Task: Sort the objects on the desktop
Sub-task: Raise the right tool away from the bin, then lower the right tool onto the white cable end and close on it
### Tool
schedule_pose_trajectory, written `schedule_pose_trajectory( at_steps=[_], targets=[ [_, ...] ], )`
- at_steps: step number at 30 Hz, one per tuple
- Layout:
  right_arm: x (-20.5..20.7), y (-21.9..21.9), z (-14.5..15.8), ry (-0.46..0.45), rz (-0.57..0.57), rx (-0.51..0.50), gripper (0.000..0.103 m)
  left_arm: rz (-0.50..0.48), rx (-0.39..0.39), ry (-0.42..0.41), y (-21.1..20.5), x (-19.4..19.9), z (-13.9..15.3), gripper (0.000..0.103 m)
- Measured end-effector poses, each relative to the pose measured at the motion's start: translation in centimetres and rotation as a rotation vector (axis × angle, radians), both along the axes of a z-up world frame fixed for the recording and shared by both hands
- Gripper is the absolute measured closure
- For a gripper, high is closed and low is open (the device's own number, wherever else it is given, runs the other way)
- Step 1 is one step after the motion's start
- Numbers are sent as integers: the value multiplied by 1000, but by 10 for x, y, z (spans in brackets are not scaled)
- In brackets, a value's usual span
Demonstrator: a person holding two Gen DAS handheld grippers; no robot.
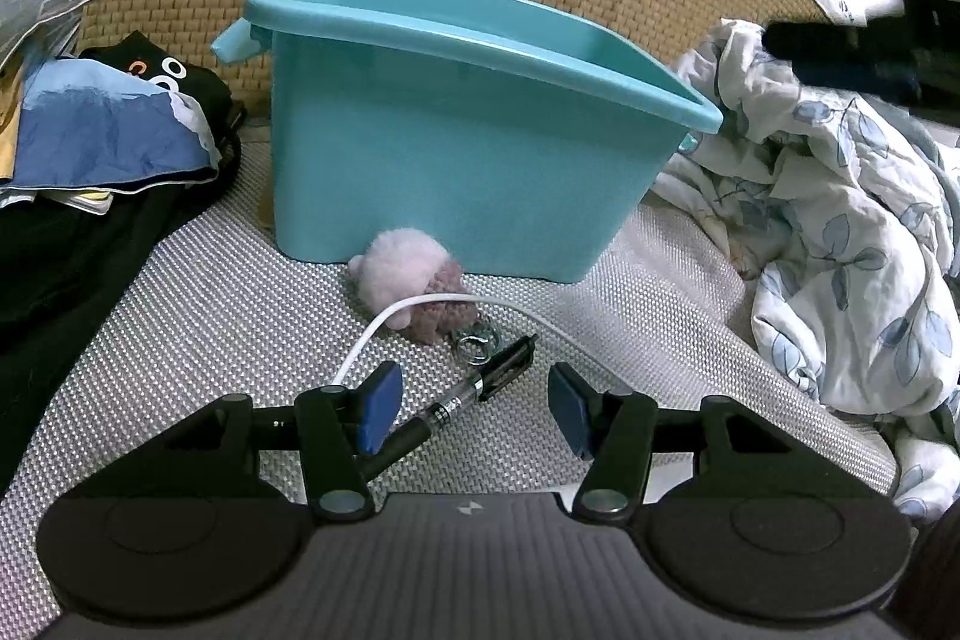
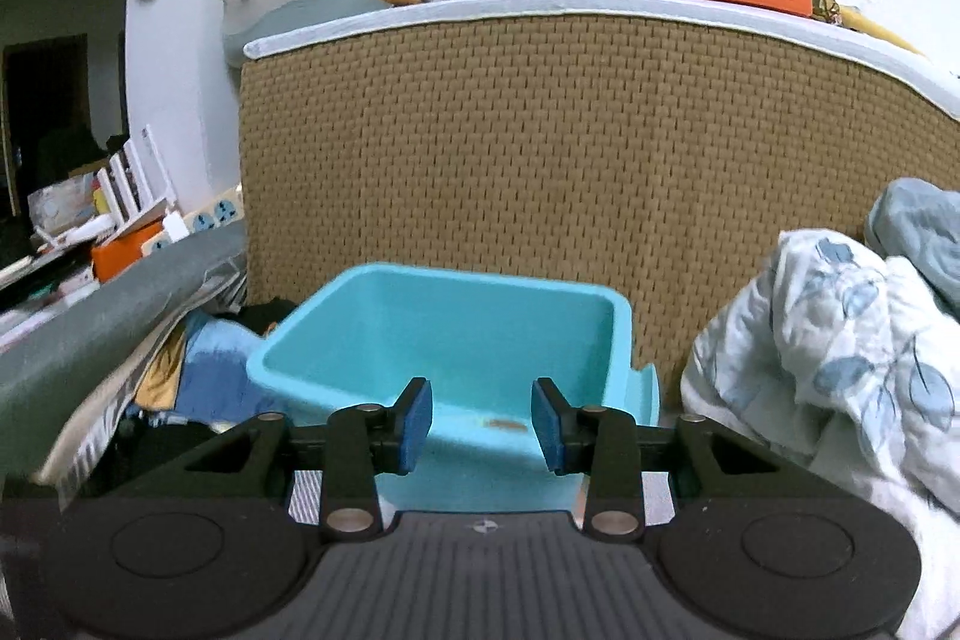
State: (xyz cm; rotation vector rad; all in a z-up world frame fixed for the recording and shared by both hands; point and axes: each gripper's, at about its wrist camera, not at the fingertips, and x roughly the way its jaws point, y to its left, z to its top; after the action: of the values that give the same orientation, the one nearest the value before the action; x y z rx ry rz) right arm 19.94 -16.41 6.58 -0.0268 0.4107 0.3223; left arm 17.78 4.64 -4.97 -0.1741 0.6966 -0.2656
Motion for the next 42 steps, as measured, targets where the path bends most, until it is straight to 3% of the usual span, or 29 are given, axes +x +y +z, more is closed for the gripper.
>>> schedule_pose_trajectory(
  at_steps=[10,28,35,42],
  targets=[
    [-9,-13,-46,101,2,-31,62,-2,39,7,-6,-1,-4,45],
    [15,-21,-120,296,4,-99,62,3,73,12,-7,2,-7,43],
    [14,-13,-132,326,40,-101,62,50,34,15,10,5,-3,43],
    [21,-5,-144,356,65,-117,62,40,41,19,8,4,-4,43]
  ],
)
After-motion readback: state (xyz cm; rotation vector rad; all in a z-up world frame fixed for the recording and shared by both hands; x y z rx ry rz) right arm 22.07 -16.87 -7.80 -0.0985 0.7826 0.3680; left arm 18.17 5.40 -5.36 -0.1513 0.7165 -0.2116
